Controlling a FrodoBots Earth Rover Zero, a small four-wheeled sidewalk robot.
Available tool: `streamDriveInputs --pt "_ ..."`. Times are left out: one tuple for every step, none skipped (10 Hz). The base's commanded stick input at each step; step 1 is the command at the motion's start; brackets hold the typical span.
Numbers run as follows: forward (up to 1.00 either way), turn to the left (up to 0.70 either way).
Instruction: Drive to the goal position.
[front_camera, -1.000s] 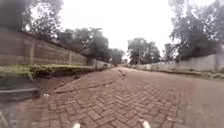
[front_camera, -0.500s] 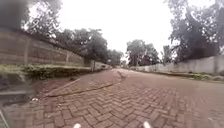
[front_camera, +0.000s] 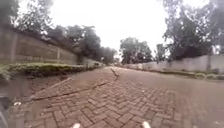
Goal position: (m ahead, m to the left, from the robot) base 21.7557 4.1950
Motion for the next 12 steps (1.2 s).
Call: streamDriveInputs --pt "0.5 -0.5" --pt "0.5 -0.5" --pt "0.5 -0.5" --pt "0.5 -0.5" --pt "0.5 0.1" --pt "0.5 0.13" --pt "0.5 0.14" --pt "0.5 0.13" --pt "0.5 0.01" --pt "0.5 0.04" --pt "0.5 0.0" --pt "0.5 0.06"
